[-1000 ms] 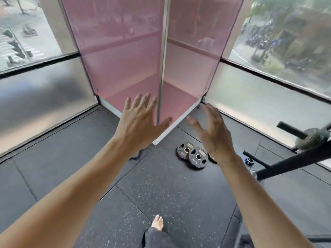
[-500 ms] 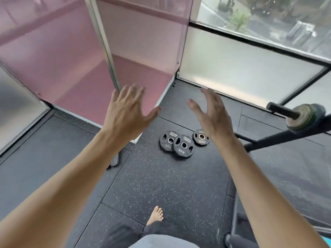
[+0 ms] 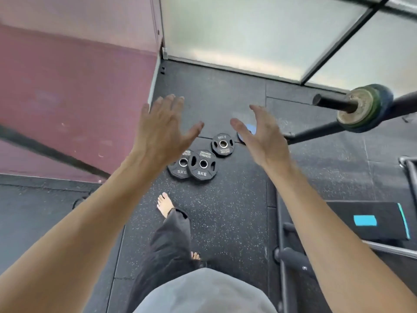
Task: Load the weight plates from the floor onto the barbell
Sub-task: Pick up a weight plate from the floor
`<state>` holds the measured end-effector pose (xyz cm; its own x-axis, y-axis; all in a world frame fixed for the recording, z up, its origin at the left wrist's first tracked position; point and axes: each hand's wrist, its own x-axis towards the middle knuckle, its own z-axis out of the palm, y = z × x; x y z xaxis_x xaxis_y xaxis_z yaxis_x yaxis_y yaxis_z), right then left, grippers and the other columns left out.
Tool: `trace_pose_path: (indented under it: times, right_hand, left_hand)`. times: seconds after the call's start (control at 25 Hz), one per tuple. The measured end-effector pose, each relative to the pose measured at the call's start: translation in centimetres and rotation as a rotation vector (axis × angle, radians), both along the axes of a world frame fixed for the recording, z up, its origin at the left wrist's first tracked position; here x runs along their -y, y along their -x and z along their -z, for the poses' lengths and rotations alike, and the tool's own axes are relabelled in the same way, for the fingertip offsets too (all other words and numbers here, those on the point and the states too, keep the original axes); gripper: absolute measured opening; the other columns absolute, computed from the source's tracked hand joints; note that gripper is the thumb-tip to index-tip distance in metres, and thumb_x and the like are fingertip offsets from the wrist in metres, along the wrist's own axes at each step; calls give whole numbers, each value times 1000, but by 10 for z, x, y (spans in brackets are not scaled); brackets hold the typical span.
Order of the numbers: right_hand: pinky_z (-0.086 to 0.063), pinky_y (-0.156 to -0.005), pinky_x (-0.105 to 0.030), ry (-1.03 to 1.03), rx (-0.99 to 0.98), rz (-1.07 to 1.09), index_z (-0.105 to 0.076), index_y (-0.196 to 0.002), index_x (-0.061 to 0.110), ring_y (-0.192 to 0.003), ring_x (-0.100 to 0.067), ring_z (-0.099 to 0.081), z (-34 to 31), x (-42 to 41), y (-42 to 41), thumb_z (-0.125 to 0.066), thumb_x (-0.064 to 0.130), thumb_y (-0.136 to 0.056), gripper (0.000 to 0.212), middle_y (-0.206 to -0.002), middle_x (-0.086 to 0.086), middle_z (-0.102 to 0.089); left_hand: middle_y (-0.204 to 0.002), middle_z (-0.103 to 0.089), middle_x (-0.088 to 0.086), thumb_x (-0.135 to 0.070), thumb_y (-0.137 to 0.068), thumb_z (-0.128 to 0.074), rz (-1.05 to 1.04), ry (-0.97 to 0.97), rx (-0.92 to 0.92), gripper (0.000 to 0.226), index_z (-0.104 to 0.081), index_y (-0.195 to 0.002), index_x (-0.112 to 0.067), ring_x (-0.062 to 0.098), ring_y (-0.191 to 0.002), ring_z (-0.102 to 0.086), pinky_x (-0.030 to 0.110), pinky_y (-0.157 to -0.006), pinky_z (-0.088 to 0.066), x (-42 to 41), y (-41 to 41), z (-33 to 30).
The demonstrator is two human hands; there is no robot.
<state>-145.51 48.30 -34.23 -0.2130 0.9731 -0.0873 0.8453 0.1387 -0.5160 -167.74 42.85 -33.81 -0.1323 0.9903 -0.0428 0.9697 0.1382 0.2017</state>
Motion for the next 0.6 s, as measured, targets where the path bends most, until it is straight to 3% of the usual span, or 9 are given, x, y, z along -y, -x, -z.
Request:
trace_pose_path:
  times: [0.12,0.28,0.6]
  right_hand:
    - [-37,-112,-50,118,6,71,-34,-152,23,-145,-19,-35,59,-46,21,-38,80,-85,88,-158,-1,-38]
    - [-32,-114,-42,269,10,129,-30,-154,20,-147,-16,-31,182,-101,38,-47,71,-90,84,-160,1,-35]
    - [-36,-107,-43,450,54,161,-28,-155,20,-144,-18,-34,519,-164,42,-54,61,-90,81,-158,3,-35]
  left_hand:
    - [-155,-40,12,-73,-88,-19,9,89,60,89,-35,-151,-11,29,-143,-37,52,-117,-28,-62,10,69]
    - [-150,-45,12,-69,-87,-20,0,231,97,88,-41,-147,-9,30,-140,-40,53,-117,-28,-129,11,193]
    - [-141,-49,13,-55,-94,-49,-168,550,207,65,-44,-140,-10,35,-126,-50,50,-103,-41,-167,-25,529]
